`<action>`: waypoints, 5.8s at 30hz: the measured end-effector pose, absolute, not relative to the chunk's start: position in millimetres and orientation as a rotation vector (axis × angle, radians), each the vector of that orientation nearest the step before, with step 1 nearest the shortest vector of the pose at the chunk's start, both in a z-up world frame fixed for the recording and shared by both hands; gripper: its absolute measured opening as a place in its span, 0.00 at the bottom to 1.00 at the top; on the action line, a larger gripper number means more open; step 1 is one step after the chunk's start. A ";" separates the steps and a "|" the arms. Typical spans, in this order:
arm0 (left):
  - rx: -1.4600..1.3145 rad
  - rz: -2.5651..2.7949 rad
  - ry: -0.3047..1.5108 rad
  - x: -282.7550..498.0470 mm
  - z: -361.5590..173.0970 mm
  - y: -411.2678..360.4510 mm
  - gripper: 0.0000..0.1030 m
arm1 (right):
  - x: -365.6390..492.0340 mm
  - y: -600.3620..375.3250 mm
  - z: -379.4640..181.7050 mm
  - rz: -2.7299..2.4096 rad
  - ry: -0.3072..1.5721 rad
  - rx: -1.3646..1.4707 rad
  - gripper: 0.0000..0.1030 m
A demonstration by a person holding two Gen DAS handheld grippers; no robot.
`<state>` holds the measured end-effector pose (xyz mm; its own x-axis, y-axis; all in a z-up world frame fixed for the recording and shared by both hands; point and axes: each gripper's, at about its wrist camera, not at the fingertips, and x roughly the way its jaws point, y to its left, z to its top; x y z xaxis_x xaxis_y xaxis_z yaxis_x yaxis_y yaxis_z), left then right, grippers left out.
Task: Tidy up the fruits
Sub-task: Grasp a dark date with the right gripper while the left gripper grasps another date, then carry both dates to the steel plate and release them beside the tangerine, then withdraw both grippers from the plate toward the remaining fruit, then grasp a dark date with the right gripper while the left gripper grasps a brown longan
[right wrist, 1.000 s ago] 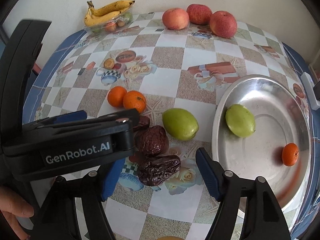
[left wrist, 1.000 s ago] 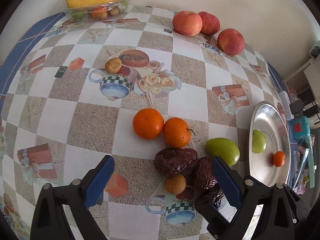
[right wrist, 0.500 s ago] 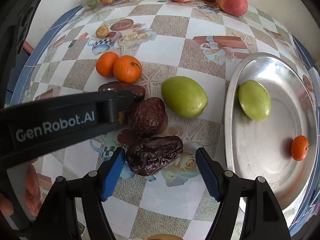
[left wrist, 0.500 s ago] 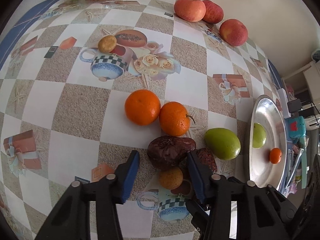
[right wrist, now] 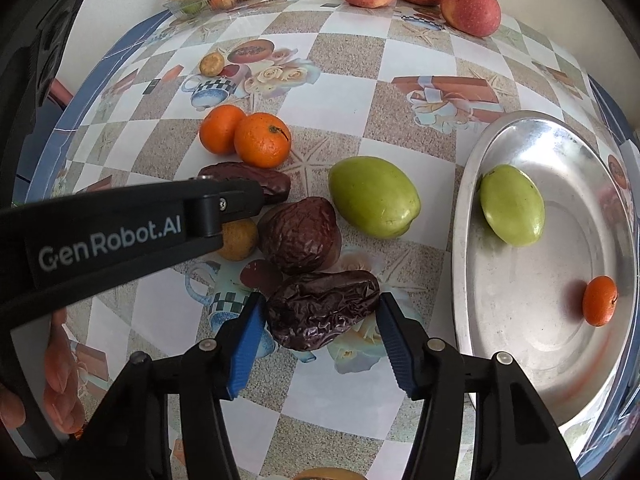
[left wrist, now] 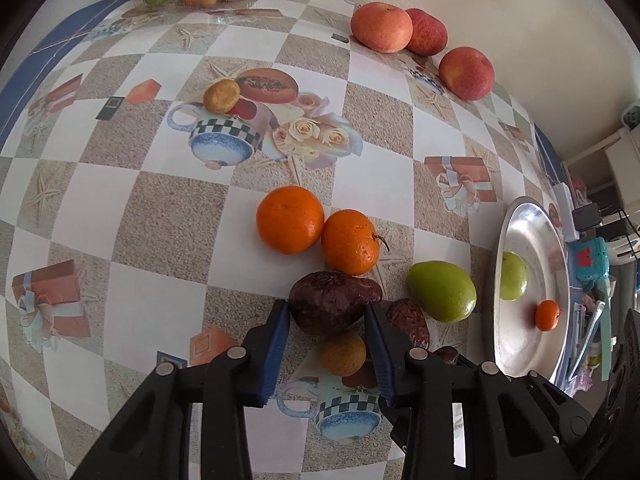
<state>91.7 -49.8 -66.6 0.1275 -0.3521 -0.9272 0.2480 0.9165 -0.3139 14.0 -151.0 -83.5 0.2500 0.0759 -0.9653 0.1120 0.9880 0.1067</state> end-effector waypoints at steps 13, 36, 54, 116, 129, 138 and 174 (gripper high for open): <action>-0.135 -0.454 1.288 90.9 -37.7 -43.5 0.39 | -1.7 -169.5 -39.9 -0.040 1.184 0.217 0.57; -0.051 -0.585 1.177 62.0 -6.4 -87.4 0.39 | -23.7 -248.4 -23.3 -0.315 1.100 0.359 0.57; 0.062 -0.823 1.126 12.1 -11.8 -166.7 0.40 | -61.0 -316.4 -20.5 -0.543 1.038 0.480 0.57; 0.070 -0.192 1.210 86.9 -40.9 -55.8 1.00 | -37.5 -285.0 -46.3 -0.489 1.166 0.355 0.72; 0.057 -0.174 1.201 88.6 -40.8 -51.9 1.00 | -37.1 -283.7 -45.0 -0.482 1.140 0.363 0.87; 0.030 -0.193 1.162 89.3 -29.9 -48.2 1.00 | -28.8 -268.8 -38.1 -0.414 1.112 0.332 0.87; -0.096 -0.307 1.294 97.2 -47.2 -28.9 0.93 | 11.7 -170.1 -42.1 -0.102 1.090 0.303 0.69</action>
